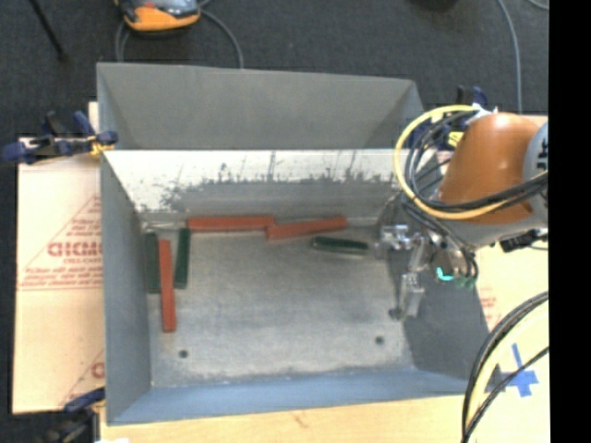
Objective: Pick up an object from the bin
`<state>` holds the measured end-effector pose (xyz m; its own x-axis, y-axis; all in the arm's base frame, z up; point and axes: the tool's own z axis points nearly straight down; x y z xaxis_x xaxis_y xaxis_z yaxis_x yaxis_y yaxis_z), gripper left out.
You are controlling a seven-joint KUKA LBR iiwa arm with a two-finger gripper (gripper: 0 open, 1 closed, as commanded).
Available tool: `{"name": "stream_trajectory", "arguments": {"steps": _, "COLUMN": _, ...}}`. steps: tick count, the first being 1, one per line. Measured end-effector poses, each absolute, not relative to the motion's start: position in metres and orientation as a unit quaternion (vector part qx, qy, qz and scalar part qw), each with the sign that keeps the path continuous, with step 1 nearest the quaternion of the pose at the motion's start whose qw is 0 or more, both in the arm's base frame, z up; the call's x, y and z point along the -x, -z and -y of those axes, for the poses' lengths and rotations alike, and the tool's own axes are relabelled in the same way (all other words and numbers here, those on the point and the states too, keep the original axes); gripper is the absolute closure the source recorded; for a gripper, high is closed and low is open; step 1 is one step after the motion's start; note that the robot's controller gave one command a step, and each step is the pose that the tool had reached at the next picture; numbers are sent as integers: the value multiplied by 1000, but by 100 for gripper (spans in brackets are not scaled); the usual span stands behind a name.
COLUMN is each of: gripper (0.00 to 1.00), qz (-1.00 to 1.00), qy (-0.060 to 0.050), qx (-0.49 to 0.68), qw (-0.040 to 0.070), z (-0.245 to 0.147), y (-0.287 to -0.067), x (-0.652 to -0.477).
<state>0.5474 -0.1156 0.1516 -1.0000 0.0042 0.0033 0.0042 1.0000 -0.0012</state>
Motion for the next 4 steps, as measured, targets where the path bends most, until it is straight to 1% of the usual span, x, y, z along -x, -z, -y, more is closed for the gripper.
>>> {"name": "stream_trajectory", "arguments": {"steps": 1, "gripper": 0, "qz": 1000, "qy": -1, "qx": 1, "qw": -2, "z": 115, "y": -156, "x": -549}}
{"name": "stream_trajectory", "arguments": {"steps": 2, "gripper": 0, "qz": 1000, "qy": -2, "qx": -27, "qw": -5, "z": 102, "y": -131, "x": -595}}
{"name": "stream_trajectory", "arguments": {"steps": 3, "gripper": 0, "qz": 999, "qy": 0, "qx": -34, "qw": -3, "z": 98, "y": -115, "x": -616}}
{"name": "stream_trajectory", "arguments": {"steps": 4, "gripper": 0, "qz": 1000, "qy": 0, "qx": -16, "qw": -5, "z": 111, "y": -89, "x": -639}}
